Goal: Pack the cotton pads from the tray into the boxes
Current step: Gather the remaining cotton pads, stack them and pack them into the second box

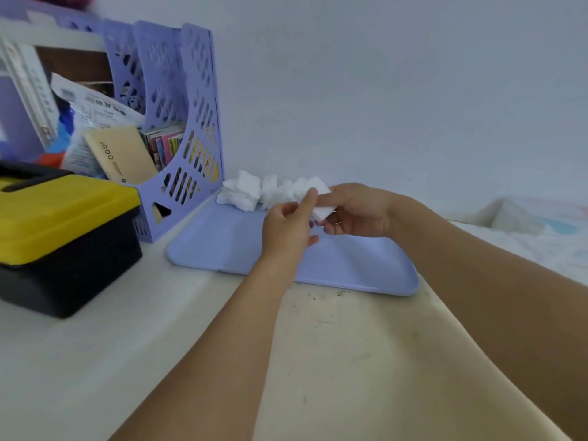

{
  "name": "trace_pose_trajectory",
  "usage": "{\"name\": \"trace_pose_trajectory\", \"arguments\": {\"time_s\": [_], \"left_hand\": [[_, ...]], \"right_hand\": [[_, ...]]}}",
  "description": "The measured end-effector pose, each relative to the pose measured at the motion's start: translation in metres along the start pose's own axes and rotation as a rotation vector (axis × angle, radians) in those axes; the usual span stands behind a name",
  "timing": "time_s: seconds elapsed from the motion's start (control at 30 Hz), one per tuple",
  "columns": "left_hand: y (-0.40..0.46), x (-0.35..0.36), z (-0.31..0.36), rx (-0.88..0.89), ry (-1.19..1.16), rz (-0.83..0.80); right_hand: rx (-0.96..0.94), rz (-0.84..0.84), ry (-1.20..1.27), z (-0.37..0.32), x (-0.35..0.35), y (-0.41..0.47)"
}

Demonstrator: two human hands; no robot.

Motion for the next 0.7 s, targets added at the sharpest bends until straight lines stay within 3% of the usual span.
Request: {"name": "trace_pose_trajectory", "arguments": {"time_s": [0.07,0.13,0.27,0.43,0.7], "left_hand": [[0.002,-0.007,-0.003,-0.006,-0.157,0.117],[0.003,-0.020,-0.006,-0.011,-0.265,0.287],[0.006,-0.038,-0.011,-0.057,-0.368,0.522],[0.006,-0.036,-0.013,-0.063,-0.331,0.520],[0.007,-0.033,-0.011,-0.002,-0.227,0.474]], "right_hand": [[0.048,-0.054,-0.176,-0.004,0.015,0.001],[0.086,0.009,-0.220,-0.015,0.009,0.004],[0.059,0.688,-0.012,-0.034,-0.056,0.016],[0.322,0.579,-0.002,-0.011,-0.033,0.058],[0.306,0.635,-0.011,-0.012,-0.031,0.069]]}}
Point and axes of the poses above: each hand's wrist, its own y-axis towards the middle knuckle, its own x-axis out of the palm, z = x × y, the point moved 7 cm from there along y, towards the middle knuckle, and after that the axes turned 15 degrees about x, right-handed, at the moved point
